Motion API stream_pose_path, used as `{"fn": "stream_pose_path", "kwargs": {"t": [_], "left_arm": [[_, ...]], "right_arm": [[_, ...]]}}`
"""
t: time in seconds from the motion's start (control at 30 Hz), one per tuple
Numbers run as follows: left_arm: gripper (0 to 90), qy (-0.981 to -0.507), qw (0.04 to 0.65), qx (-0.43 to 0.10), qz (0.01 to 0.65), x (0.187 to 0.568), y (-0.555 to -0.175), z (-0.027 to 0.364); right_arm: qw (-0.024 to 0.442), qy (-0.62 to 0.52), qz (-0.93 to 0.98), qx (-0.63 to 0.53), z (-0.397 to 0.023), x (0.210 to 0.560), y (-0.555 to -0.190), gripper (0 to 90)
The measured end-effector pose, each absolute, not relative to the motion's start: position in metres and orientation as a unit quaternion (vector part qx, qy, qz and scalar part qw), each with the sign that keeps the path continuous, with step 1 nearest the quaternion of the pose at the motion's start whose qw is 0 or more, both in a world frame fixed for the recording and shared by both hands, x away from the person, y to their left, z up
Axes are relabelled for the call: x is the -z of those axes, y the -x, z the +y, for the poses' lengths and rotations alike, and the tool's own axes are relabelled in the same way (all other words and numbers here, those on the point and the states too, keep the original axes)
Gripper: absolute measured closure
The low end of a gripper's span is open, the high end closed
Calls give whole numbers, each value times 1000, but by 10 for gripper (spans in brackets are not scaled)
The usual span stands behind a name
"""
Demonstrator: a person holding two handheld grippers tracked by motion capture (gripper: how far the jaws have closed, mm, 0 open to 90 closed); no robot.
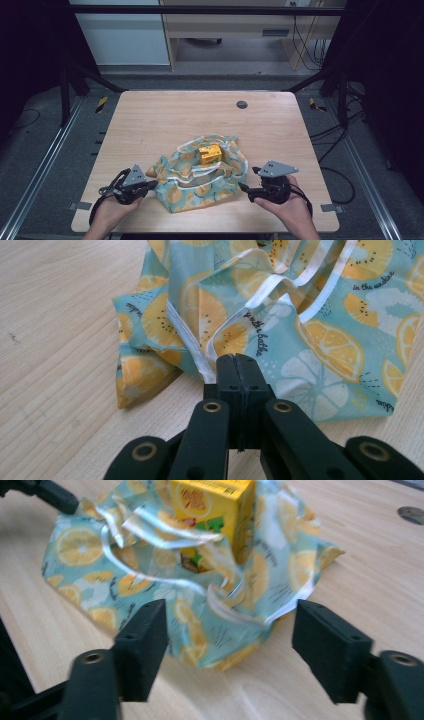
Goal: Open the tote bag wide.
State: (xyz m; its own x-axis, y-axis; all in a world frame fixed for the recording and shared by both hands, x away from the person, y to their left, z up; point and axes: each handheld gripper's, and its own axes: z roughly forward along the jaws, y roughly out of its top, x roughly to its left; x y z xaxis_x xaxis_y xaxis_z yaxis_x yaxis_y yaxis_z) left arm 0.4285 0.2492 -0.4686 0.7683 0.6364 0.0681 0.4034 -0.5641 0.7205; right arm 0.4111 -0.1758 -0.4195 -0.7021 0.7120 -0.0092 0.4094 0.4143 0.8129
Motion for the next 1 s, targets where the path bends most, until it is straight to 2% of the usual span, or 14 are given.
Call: {"fn": "stream_pose_path", "kwargs": {"t": [0.13,0.23,0.47,0.8,1.0], "left_arm": [[900,-867,361,-165,301,468,-429,250],[900,-864,366,-171,300,466,-428,251],[900,-863,370,-173,298,465,-427,252],[900,-866,369,-176,289,463,-425,248],[887,-863,370,-184,289,462,-424,248]], "right_arm": [[183,-346,824,-410,-172,407,-425,218],[192,-350,824,-403,-168,398,-438,218],[202,-339,830,-394,-156,390,-466,374],[174,-334,857,-351,-138,418,-497,433],[172,-339,859,-343,-139,426,-506,662]]}}
